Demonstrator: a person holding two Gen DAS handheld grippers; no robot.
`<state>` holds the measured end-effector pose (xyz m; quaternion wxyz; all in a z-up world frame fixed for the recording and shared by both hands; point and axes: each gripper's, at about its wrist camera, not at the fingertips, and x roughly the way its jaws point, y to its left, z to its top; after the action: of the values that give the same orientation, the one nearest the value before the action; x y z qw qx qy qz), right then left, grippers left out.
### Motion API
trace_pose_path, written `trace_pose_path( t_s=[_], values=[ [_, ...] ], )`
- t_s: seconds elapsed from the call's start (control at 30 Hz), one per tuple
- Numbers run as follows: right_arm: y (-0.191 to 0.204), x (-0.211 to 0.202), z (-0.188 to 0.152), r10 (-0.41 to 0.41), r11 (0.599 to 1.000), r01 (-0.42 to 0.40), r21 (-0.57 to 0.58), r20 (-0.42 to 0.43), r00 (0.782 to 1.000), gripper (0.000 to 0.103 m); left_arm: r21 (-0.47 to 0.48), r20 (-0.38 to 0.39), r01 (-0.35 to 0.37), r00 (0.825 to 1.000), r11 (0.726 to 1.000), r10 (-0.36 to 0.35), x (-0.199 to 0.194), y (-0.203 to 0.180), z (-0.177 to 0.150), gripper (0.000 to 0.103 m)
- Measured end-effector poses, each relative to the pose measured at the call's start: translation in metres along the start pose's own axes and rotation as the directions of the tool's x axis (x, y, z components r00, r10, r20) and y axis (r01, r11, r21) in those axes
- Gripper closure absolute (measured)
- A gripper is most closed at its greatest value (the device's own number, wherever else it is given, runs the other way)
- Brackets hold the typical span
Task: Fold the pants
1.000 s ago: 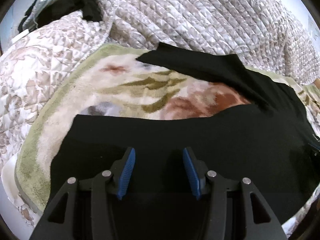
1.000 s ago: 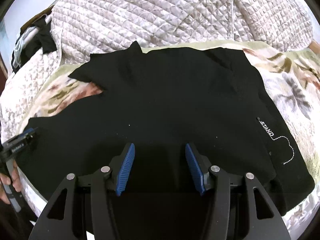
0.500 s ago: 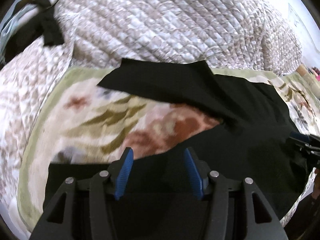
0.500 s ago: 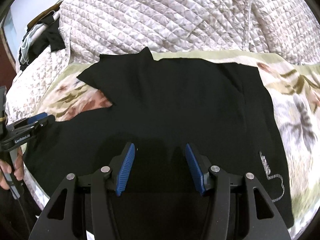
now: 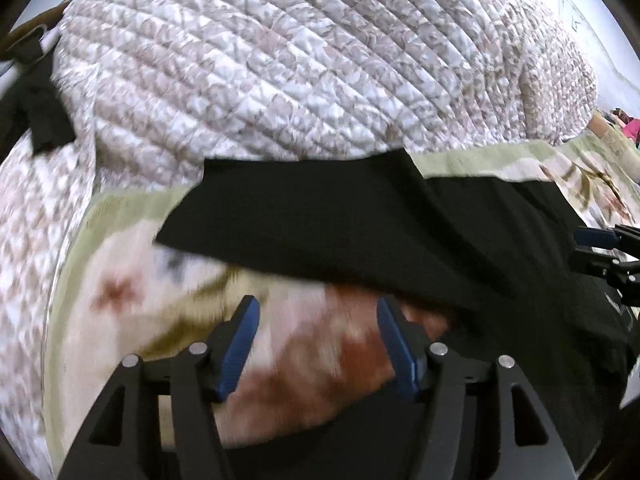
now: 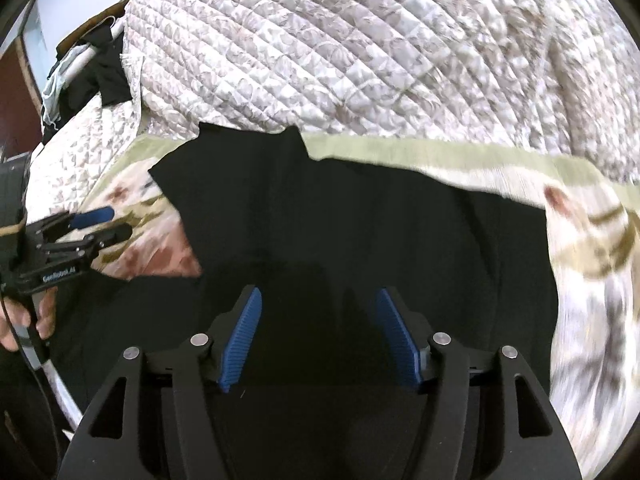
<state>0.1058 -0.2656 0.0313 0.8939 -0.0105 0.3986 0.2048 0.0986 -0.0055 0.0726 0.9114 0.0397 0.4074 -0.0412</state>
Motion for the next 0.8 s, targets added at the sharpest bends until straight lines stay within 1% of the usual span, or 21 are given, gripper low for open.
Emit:
trace_pose_path(
  t_s=[0.13,0.2,0.23,0.33,0.4,0.47,0.53,0.57,0.63,0.67,0.7,0.73,0.77,0.8],
  values=[
    [-0.018,0.024,0.033,-0.001,0.999,0.000,-0.034,-0.016,1.000,0.041,0.006,0.005,0.024,1.000,1.000,-0.024,0.032,0.006,0.037,0.031],
    [-0.028,0.037,0.048,0.008,0.999,-0.009,-0.048,-0.021,1.000,0.041,0.010,0.007,0.020,1.000,1.000,-0.020,0.051,0.007,0.054,0.030],
    [-0.034,0.046,0.056,0.004,0.998,-0.005,-0.057,-0.023,1.000,0.041,0.016,-0.002,0.034,0.999,0.999,-0.034,0.063,0.007,0.062,0.027],
    [-0.052,0.072,0.073,0.000,0.997,-0.003,-0.071,-0.042,0.999,0.041,0.015,-0.025,0.061,0.998,0.998,-0.061,0.094,0.006,0.080,0.026],
    [-0.062,0.088,0.081,-0.002,0.997,-0.001,-0.071,-0.051,0.999,0.041,0.027,-0.035,0.052,0.998,0.998,-0.051,0.113,0.002,0.087,0.025],
    [-0.072,0.104,0.088,0.005,0.997,-0.010,-0.076,-0.070,0.998,0.041,0.035,-0.068,0.037,0.997,0.999,-0.034,0.136,0.000,0.093,0.024],
    [-0.080,0.119,0.094,-0.006,0.996,-0.002,-0.086,-0.089,0.996,0.041,0.030,-0.095,0.012,0.995,0.999,-0.009,0.157,0.001,0.096,0.022],
    [-0.084,0.125,0.097,-0.008,0.996,-0.002,-0.092,-0.105,0.994,0.041,0.020,-0.090,0.016,0.996,1.000,-0.014,0.161,0.003,0.097,0.017],
    [-0.089,0.138,0.100,-0.028,0.994,0.013,-0.112,-0.136,0.990,0.041,0.006,-0.086,0.021,0.996,1.000,-0.021,0.166,0.003,0.098,0.014],
    [-0.090,0.141,0.101,-0.031,0.992,0.014,-0.123,-0.142,0.989,0.041,0.001,-0.100,0.031,0.995,1.000,-0.031,0.170,0.002,0.097,0.014],
    [-0.088,0.145,0.101,-0.038,0.989,0.015,-0.144,-0.153,0.987,0.041,-0.004,-0.113,0.037,0.993,0.999,-0.037,0.173,0.001,0.096,0.015],
    [-0.087,0.146,0.102,-0.046,0.987,0.021,-0.159,-0.155,0.987,0.042,0.002,-0.117,0.036,0.993,0.999,-0.036,0.175,-0.002,0.095,0.019],
    [-0.084,0.146,0.102,-0.058,0.984,0.030,-0.178,-0.154,0.986,0.045,0.022,-0.111,0.047,0.993,0.999,-0.044,0.173,-0.007,0.094,0.034],
    [-0.080,0.145,0.102,-0.067,0.980,0.036,-0.196,-0.155,0.986,0.058,0.040,-0.103,0.072,0.992,0.997,-0.068,0.170,-0.011,0.093,0.044]
  ],
)
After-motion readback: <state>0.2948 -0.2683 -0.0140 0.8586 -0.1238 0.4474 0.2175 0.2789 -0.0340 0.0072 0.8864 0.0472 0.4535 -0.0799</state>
